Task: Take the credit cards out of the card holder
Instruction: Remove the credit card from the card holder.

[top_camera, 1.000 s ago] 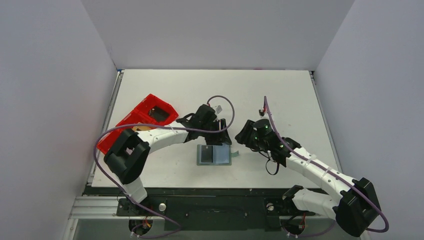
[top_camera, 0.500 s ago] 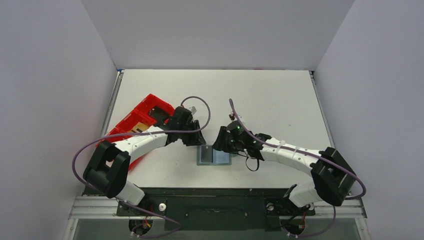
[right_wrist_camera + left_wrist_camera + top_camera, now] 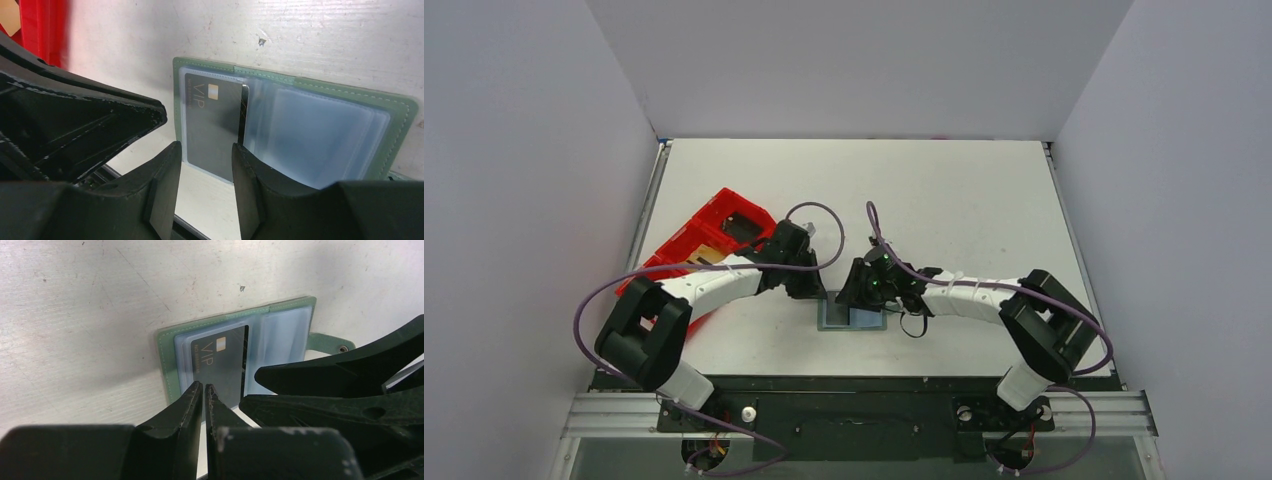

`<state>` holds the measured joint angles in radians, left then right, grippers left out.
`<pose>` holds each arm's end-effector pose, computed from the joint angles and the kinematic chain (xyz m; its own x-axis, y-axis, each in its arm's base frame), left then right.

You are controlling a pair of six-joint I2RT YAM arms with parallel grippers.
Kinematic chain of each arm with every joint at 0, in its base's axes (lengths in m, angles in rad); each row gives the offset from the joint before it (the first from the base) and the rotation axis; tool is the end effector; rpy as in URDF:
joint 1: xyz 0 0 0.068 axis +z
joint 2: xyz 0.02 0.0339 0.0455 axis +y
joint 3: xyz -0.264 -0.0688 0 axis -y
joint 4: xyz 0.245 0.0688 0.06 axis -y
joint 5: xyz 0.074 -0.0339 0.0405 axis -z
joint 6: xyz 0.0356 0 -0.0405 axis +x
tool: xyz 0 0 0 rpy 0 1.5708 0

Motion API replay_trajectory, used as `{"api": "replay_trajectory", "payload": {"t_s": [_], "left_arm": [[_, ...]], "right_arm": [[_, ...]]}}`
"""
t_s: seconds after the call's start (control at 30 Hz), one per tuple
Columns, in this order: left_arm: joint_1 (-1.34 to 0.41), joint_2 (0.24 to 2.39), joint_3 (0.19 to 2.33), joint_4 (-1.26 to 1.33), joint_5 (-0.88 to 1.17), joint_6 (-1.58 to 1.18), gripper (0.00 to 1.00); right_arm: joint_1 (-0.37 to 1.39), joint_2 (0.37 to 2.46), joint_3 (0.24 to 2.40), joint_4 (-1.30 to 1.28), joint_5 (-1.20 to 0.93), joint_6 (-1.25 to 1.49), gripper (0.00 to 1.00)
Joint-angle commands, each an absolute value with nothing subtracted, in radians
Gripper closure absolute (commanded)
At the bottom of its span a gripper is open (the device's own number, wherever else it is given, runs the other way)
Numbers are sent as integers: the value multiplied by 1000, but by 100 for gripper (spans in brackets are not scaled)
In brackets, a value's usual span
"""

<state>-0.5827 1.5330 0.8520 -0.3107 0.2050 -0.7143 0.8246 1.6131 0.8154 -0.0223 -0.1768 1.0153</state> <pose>0.2446 -0.1699 0.1786 -0.9419 -0.1474 -0.3019 0.0195 0.8731 -0.4872 0.2124 0.2389 0.1641 -0.9451 0.2098 -0.2505 -0.0024 0.7621 0.6475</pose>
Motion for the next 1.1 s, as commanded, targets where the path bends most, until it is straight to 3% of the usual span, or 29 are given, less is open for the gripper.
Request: {"api": "replay_trajectory", "payload": {"t_s": [0.0, 1.07], "left_arm": [[-580, 1553, 846, -266, 197, -699, 96], [-662, 1696, 840, -246, 118, -798, 100]], "right_arm": [[807, 1620, 816, 67, -186, 1036, 62], [670, 1654, 619, 344, -331, 1089, 60]]}}
